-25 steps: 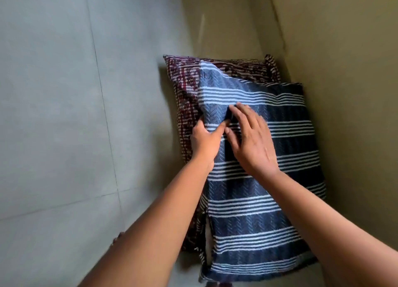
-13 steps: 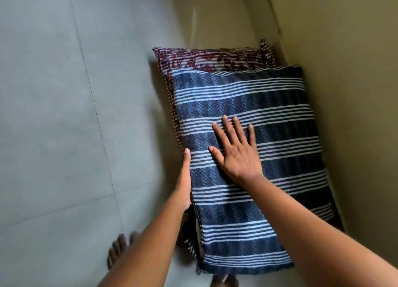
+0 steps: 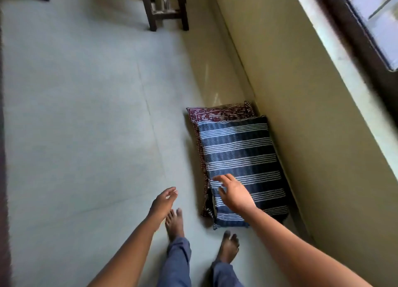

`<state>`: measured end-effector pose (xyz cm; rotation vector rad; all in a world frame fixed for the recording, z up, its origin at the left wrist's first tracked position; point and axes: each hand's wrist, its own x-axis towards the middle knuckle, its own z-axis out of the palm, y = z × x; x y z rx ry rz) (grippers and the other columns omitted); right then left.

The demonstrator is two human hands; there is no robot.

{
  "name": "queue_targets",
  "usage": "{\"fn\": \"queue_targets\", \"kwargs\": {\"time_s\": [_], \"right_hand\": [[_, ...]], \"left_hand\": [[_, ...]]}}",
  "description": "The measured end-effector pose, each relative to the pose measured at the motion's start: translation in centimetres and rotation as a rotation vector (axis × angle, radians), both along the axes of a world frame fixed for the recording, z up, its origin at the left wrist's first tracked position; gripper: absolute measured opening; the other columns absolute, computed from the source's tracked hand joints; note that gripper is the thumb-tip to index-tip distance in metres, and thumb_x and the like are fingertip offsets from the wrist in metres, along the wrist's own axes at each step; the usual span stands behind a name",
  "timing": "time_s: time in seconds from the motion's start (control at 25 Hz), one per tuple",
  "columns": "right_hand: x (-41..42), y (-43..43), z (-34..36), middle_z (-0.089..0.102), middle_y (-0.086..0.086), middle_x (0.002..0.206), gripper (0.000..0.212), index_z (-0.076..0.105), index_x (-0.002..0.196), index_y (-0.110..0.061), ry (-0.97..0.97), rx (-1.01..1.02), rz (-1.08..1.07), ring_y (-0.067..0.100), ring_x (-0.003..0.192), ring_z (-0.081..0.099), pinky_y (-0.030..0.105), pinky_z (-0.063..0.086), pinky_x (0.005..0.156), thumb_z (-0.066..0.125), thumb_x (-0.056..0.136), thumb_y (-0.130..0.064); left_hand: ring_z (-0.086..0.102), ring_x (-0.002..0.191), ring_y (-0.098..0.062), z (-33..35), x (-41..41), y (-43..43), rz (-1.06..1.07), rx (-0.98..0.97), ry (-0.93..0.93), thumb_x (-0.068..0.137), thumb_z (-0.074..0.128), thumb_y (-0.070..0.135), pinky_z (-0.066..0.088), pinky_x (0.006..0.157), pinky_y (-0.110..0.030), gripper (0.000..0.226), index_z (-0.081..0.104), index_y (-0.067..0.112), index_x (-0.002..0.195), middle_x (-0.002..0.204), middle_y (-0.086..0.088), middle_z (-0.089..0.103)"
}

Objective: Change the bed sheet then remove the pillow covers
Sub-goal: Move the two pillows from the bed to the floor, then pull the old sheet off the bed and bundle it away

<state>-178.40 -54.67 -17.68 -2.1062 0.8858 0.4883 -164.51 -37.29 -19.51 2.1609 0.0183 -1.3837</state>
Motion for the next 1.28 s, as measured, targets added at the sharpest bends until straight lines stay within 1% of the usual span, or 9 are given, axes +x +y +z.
{"fn": "queue_targets", "kwargs": {"time_s": [0.12,0.28,0.36,0.56,0.72,0.88,1.08,1.24,1.28], "right_hand": [[0.9,3.8,9.6,0.054,0.006,0.121,0.036,0.054,0.125,-0.019,-0.075,0.049,0.132,0.025,0.110,0.055,0.030,0.041,0.091,0.050,0.090,-0.014],[3.3,8.5,16.6,0.059,0.006,0.120,0.034,0.059,0.121,-0.020,-0.109,0.098,0.217,0.022,0.105,0.059,0.026,0.040,0.090,0.052,0.089,-0.013],[5.0,11.1,18.5,0.062,0.004,0.118,0.032,0.061,0.119,-0.021,-0.138,0.118,0.260,0.021,0.102,0.061,0.026,0.042,0.087,0.052,0.090,-0.015],[11.7,18.9,21.3,0.064,0.001,0.113,0.029,0.063,0.115,-0.024,-0.159,0.211,0.386,0.019,0.093,0.059,0.025,0.042,0.081,0.049,0.091,-0.015],[19.9,26.2,23.4,0.065,-0.002,0.095,0.027,0.066,0.107,-0.023,-0.244,0.313,0.349,0.021,0.084,0.067,0.028,0.047,0.078,0.047,0.091,-0.011],[29.1,33.8,25.5,0.063,0.000,0.094,0.028,0.066,0.108,-0.016,-0.298,0.420,0.359,0.016,0.075,0.063,0.016,0.042,0.063,0.046,0.092,-0.005],[38.3,38.9,26.9,0.061,0.002,0.093,0.023,0.063,0.104,-0.018,-0.205,0.631,0.267,0.012,0.074,0.059,0.021,0.041,0.064,0.045,0.095,-0.007],[47.9,41.1,27.2,0.060,0.002,0.092,0.025,0.061,0.113,-0.011,-0.158,0.717,0.193,0.013,0.074,0.058,0.021,0.041,0.064,0.042,0.097,-0.009],[50.5,41.5,27.0,0.060,0.002,0.091,0.026,0.060,0.115,-0.010,-0.154,0.749,0.163,0.012,0.073,0.058,0.020,0.041,0.063,0.042,0.097,-0.010]], "left_hand": [[0.055,0.114,-0.019,10.5,-1.3,6.4,0.028,0.030,-0.003,0.097,0.047,0.029,0.039,0.098,-0.029,0.034,0.055,0.016,0.127,0.129,-0.003,0.056],[0.053,0.102,-0.017,19.9,-3.7,14.3,0.340,-0.003,-0.041,0.097,0.046,0.023,0.039,0.073,-0.025,0.031,0.054,0.015,0.126,0.118,-0.002,0.056],[0.052,0.104,-0.017,22.1,-4.6,18.1,0.485,-0.008,-0.037,0.097,0.046,0.024,0.039,0.075,-0.026,0.029,0.055,0.018,0.123,0.118,-0.001,0.057],[0.052,0.107,-0.018,24.1,-2.8,27.2,0.750,-0.063,-0.122,0.097,0.045,0.027,0.035,0.088,-0.032,0.028,0.054,0.020,0.123,0.119,-0.001,0.057],[0.054,0.095,-0.020,25.2,4.8,33.6,0.919,-0.116,-0.242,0.097,0.047,0.018,0.035,0.068,-0.028,0.030,0.051,0.011,0.126,0.107,-0.006,0.054],[0.056,0.089,-0.022,25.8,13.3,40.2,1.061,-0.158,-0.318,0.096,0.047,0.018,0.039,0.055,-0.021,0.034,0.051,0.008,0.129,0.097,-0.007,0.060],[0.050,0.122,-0.030,26.8,21.7,45.4,1.136,-0.154,-0.341,0.098,0.043,0.014,0.038,0.091,-0.035,0.036,0.048,0.002,0.132,0.131,-0.014,0.053],[0.055,0.088,-0.019,25.4,29.2,48.7,1.100,-0.153,-0.374,0.097,0.047,0.016,0.040,0.071,-0.028,0.031,0.055,0.002,0.123,0.104,-0.011,0.062],[0.054,0.089,-0.017,25.1,31.3,49.1,1.047,-0.146,-0.387,0.094,0.051,0.020,0.043,0.076,-0.030,0.030,0.057,0.004,0.119,0.106,-0.012,0.063]]}}
